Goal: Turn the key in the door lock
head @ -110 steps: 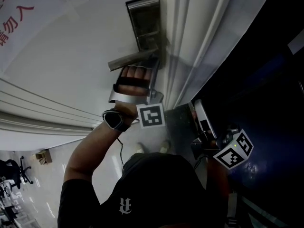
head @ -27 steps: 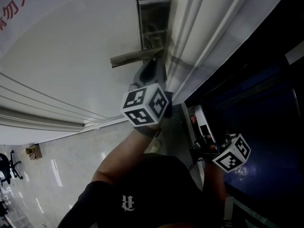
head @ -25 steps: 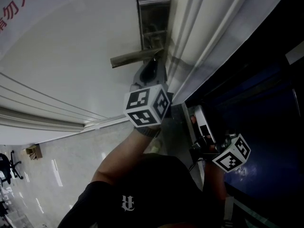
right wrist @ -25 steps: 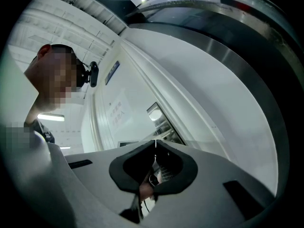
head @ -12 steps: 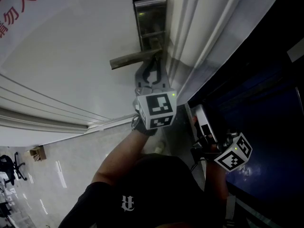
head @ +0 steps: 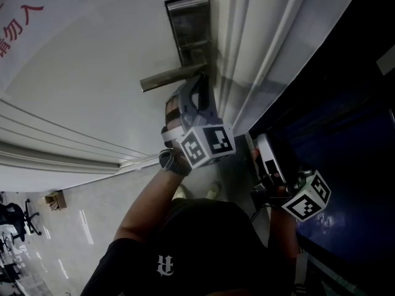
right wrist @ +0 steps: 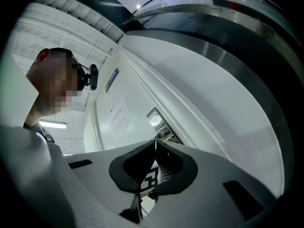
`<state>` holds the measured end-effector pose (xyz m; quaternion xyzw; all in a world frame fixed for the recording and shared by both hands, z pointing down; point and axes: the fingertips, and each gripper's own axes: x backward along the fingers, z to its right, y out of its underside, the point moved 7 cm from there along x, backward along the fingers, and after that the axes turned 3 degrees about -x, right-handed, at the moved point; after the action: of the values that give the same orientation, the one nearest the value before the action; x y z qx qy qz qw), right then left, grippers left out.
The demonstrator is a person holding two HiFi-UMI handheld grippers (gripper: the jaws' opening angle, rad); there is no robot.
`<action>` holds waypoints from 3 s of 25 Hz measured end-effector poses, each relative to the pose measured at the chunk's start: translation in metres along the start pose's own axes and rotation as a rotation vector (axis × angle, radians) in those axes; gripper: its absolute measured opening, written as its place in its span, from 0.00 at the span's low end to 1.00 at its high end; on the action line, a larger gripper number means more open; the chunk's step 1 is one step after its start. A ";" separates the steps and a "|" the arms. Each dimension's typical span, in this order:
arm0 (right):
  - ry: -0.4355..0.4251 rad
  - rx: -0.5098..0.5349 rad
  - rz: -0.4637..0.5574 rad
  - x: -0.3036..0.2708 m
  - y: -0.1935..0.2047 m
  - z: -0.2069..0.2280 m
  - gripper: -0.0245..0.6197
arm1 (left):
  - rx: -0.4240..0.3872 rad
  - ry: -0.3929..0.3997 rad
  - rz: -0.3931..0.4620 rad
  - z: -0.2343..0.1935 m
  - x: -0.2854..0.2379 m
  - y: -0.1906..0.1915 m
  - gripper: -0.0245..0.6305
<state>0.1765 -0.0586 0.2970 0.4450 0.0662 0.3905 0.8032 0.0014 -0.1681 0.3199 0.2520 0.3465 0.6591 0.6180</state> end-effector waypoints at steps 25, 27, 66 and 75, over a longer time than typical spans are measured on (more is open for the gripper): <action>-0.038 -0.016 -0.009 -0.003 0.003 0.002 0.06 | -0.789 0.036 -0.141 0.009 -0.004 -0.010 0.09; -0.044 -0.014 -0.011 -0.004 0.002 0.001 0.06 | -0.855 0.035 -0.162 0.010 -0.006 -0.014 0.10; -0.021 0.031 -0.029 0.004 -0.003 -0.011 0.06 | 1.166 0.344 0.193 -0.022 0.039 0.027 0.14; -0.007 0.029 -0.032 0.006 -0.004 -0.006 0.06 | 1.802 0.485 0.185 -0.013 0.013 0.049 0.14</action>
<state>0.1805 -0.0517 0.2915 0.4568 0.0759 0.3750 0.8031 -0.0414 -0.1566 0.3483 0.5180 0.8245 0.2233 0.0456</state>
